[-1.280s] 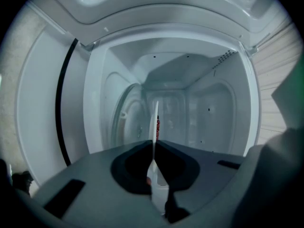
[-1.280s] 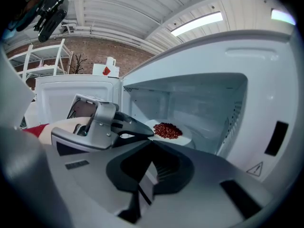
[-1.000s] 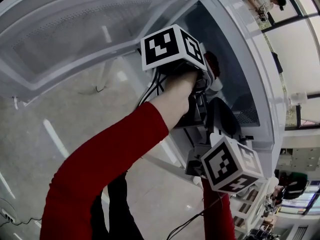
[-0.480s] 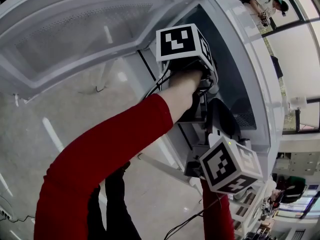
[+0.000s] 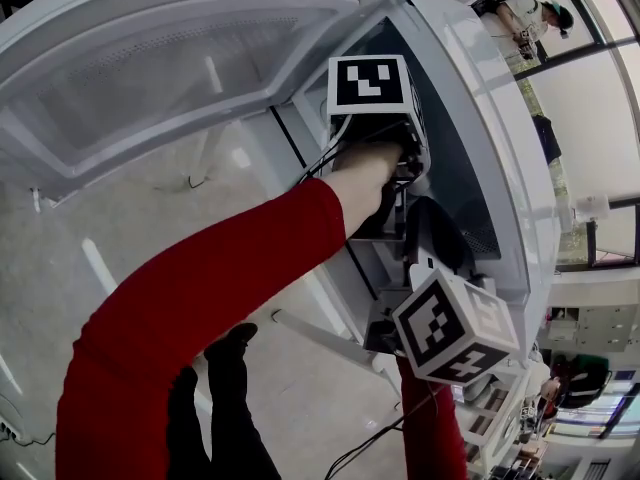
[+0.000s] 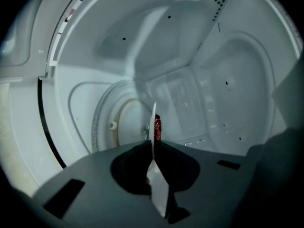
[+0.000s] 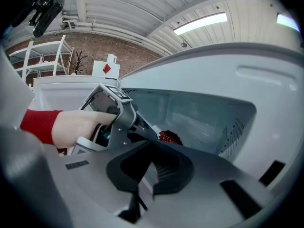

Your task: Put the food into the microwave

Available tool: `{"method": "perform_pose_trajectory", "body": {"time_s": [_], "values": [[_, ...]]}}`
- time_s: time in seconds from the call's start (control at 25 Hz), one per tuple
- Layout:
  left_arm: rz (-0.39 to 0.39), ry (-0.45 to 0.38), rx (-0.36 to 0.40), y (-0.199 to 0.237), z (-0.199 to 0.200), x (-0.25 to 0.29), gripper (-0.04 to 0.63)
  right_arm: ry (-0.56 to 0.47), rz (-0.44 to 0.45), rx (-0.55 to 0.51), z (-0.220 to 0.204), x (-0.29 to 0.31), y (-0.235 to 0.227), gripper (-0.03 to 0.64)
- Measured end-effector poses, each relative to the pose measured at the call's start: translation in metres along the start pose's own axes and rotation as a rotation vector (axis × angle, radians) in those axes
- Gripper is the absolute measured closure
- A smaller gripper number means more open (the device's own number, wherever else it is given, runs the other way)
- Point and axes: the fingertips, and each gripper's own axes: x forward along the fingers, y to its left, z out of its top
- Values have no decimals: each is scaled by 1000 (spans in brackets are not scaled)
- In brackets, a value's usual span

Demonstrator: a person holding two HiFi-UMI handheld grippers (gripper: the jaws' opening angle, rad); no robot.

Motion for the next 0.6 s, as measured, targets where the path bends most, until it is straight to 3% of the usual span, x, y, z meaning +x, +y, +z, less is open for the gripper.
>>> {"method": "perform_pose_trajectory", "body": {"time_s": [0.36, 0.6], "values": [[93, 5, 108, 5, 3, -2, 569, 28, -4, 3, -3, 6, 2, 603], [137, 7, 241, 1, 1, -3, 543, 22, -8, -8, 1, 7, 3, 603]]}}
